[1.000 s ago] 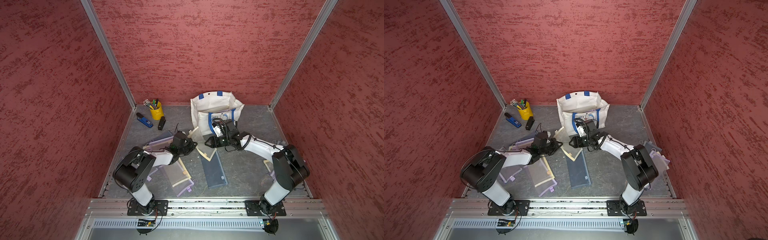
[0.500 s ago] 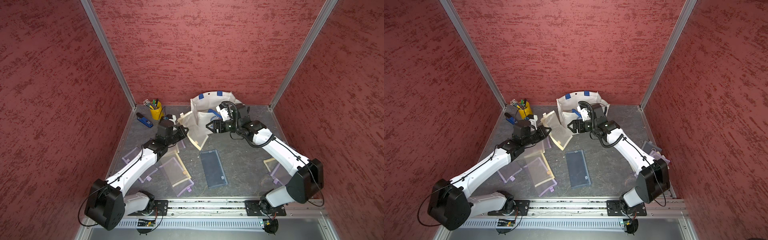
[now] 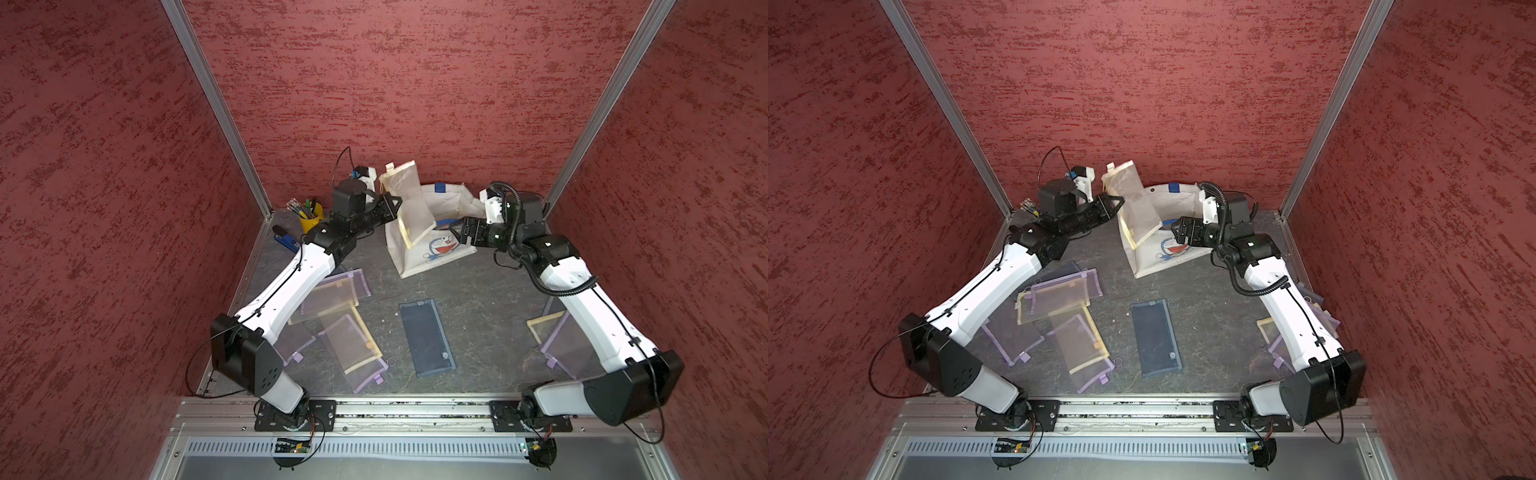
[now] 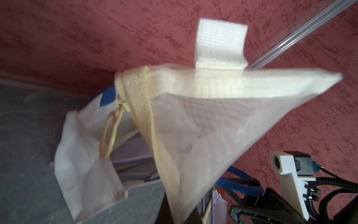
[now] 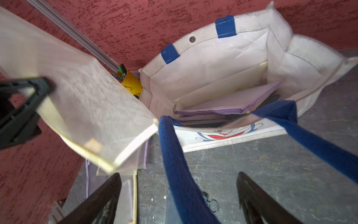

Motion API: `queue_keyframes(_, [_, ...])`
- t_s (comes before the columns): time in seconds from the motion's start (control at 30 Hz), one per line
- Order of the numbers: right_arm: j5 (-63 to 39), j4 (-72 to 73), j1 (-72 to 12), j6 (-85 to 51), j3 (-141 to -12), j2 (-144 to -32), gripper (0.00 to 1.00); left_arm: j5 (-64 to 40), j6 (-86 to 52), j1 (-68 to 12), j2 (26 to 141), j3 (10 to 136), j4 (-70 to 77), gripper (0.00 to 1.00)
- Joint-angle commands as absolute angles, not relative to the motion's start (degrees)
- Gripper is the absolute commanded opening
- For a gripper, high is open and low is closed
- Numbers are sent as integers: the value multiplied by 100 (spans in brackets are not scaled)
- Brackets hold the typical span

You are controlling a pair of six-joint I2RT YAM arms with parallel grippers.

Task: Put the pencil pouch into the canvas bag
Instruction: Place the pencil pouch in the canvas bag.

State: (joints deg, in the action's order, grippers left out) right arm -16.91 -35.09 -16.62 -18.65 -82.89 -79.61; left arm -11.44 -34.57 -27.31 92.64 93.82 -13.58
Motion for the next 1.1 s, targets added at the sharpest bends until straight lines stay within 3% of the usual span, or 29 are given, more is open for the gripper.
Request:
queue_keyframes(0.0, [-1507, -3780, -1605, -1881, -8226, -7805, 94, -845, -2175, -2767, 9810, 10393, -1491, 0])
queue_keyframes(0.23, [-1531, -4085, -1563, -1854, -7667, -7264, 95, -378, -454, -2927, 11596, 13122, -2293, 0])
queue_keyframes(0.43, [-1818, -3832, -1538, -2049, -6464, -6639, 96, 415, 922, -3330, 12716, 14321, -2630, 0])
queue_keyframes(0.67, [-1954, -3695, -1538, -2120, -5477, -6224, 97, 1556, 2115, -3607, 13317, 14448, -2380, 0])
queue_keyframes(1.07, [-2251, -2970, -1539, -2030, -5124, -6408, 99, 1011, 2096, -3768, 13305, 13678, -2643, 0])
